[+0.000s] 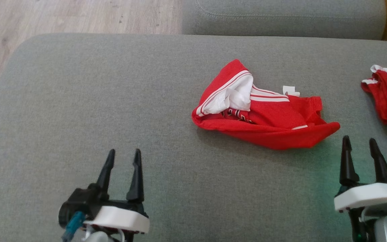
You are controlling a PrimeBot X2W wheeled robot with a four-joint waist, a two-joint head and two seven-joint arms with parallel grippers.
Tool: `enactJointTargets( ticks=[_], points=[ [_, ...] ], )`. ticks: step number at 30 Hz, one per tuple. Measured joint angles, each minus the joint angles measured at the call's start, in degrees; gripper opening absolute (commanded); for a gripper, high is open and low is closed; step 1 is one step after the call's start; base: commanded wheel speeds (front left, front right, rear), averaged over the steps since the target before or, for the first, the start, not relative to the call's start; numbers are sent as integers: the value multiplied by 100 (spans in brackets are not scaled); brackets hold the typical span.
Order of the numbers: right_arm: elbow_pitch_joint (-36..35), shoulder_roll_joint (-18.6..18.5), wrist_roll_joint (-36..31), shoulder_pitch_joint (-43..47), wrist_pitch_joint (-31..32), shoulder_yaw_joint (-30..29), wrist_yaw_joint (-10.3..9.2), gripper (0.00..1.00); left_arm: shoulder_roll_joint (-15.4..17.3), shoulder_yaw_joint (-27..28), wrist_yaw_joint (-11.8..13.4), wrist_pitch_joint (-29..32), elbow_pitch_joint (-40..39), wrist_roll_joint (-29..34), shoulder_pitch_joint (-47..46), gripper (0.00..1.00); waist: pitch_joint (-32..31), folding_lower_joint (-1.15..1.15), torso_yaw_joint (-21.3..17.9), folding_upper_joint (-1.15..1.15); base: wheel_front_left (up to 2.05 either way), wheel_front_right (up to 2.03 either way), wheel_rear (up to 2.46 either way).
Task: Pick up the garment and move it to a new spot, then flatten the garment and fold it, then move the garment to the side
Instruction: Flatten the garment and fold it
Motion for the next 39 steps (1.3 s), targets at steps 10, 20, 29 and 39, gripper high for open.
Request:
enactJointTargets(
  ticks=[10,20,29,39],
  points=[
    [-653,2,-114,-218,304,412,0,100,-149,-760,-379,526,240,430,-1112,100,136,1,-155,0,0,0,0],
    [-892,2,-110,-417,354,772,0,100,-610,-1356,-676,985,1904,765,-2670,100,571,1,-804,0,0,0,0],
    [-915,1,-99,-606,218,710,0,100,-617,-1284,-398,947,3187,985,-3485,100,1022,2,-1317,0,0,0,0],
    [-848,1,-62,-634,162,413,0,100,-756,-661,-214,-73,2971,283,-3604,0,1007,1,-1045,0,0,0,0]
  ],
)
